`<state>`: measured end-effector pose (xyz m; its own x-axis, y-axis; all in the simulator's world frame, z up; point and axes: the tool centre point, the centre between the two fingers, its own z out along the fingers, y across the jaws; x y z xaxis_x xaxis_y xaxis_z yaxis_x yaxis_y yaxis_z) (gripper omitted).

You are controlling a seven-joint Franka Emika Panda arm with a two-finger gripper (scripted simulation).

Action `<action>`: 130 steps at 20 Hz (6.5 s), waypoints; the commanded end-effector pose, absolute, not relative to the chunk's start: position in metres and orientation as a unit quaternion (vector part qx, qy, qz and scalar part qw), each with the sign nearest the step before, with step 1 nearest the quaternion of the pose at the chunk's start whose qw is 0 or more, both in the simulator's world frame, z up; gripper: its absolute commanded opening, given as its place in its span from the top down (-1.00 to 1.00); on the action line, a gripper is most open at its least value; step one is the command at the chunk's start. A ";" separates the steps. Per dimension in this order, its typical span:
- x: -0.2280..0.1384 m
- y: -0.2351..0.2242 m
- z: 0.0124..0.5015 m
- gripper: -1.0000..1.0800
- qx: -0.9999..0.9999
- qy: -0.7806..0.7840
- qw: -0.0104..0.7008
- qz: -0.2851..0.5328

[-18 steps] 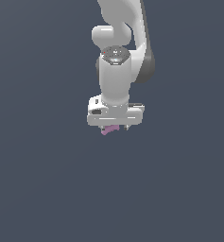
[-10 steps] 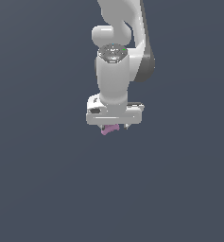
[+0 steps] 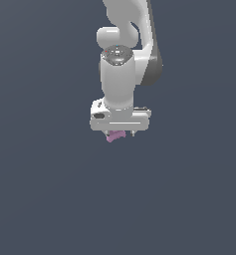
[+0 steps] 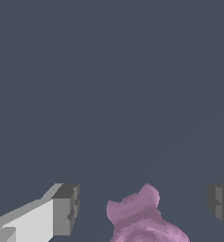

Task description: Pick up the object and move it to a goal position.

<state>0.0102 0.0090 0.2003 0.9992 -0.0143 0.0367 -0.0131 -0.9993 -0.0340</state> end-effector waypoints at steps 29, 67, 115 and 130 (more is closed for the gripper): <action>-0.057 -0.002 0.167 -0.92 -0.944 0.328 0.006 -0.006; -0.110 -0.009 0.118 -0.92 -0.845 0.535 0.000 0.000; -0.089 0.035 0.278 1.00 -0.844 0.537 -0.001 -0.001; -0.074 0.061 0.375 1.00 -0.844 0.536 0.000 0.000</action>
<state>-0.0749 0.0592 0.3694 0.4254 -0.9050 0.0009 -0.9050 -0.4254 -0.0006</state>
